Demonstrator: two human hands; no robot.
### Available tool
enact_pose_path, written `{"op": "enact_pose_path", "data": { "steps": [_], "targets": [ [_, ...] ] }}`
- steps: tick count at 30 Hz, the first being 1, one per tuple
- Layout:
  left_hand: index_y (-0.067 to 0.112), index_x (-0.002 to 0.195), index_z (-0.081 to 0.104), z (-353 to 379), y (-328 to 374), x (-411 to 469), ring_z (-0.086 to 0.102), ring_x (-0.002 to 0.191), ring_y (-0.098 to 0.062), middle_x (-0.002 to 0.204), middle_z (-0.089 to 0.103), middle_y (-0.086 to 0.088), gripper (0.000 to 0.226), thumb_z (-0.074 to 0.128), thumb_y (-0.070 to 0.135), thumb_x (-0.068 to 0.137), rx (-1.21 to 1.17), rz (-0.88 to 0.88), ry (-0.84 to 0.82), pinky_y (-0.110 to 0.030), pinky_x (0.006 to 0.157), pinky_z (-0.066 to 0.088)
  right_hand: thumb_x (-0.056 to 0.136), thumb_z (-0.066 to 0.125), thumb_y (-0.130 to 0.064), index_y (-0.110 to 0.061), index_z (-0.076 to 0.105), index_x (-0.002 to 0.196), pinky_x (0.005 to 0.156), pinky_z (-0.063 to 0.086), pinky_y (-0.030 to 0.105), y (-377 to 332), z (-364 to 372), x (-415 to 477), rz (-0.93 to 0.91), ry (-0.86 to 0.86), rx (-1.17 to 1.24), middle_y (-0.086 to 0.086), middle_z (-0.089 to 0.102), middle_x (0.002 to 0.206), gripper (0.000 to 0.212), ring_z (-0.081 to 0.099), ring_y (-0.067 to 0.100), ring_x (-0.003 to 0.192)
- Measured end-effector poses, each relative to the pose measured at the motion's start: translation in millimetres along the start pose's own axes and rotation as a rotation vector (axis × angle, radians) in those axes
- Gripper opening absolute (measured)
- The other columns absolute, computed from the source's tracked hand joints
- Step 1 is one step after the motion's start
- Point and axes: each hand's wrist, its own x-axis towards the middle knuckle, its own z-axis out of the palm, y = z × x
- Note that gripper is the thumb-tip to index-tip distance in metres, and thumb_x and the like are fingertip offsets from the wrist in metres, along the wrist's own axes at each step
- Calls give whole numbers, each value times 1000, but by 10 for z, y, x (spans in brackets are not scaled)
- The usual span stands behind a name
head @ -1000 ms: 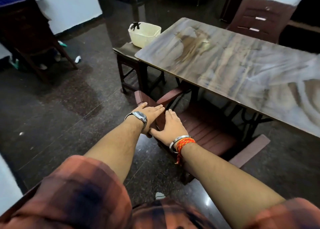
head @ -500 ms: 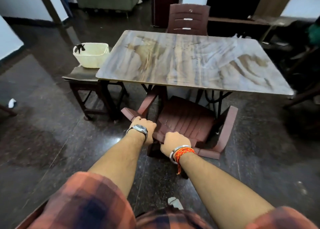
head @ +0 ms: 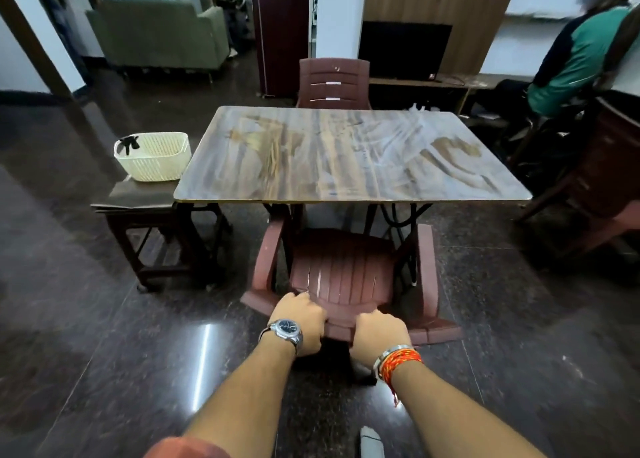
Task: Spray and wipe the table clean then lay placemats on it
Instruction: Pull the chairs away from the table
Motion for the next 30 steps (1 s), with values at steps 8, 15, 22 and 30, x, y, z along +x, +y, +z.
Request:
{"op": "enact_pose_path", "data": {
  "steps": [8, 15, 22, 30],
  "targets": [
    [20, 106, 69, -81, -30, 125, 68, 98, -31, 107, 71, -3, 27, 55, 22, 84, -60, -50, 5, -37, 77, 50, 83, 52, -29, -17, 61, 104, 74, 47, 36, 58, -34, 144, -79, 49, -71, 7, 66, 104, 25, 63, 32, 93],
    [19, 106, 67, -126, 25, 332, 68, 99, -33, 110, 71, -5, 23, 53, 22, 88, -36, -82, 0, -37, 77, 49, 83, 50, -25, -15, 58, 101, 71, 43, 35, 264, -87, 324, -205, 66, -121, 6, 66, 105, 23, 63, 34, 94],
    [16, 110, 68, -369, 359, 812, 68, 102, -36, 112, 71, -10, 24, 57, 22, 88, -45, -139, 11, -39, 81, 51, 84, 52, -26, -14, 57, 104, 73, 45, 37, 819, -331, 675, -244, 41, -198, 7, 65, 109, 24, 62, 34, 98],
    [18, 110, 66, -516, 440, 1214, 68, 103, -35, 113, 70, -9, 26, 59, 27, 86, -91, -188, 14, -39, 82, 51, 83, 55, -30, -14, 57, 107, 75, 44, 36, 1203, -515, 1068, -357, 34, -231, 6, 64, 111, 28, 62, 33, 101]
  ]
}}
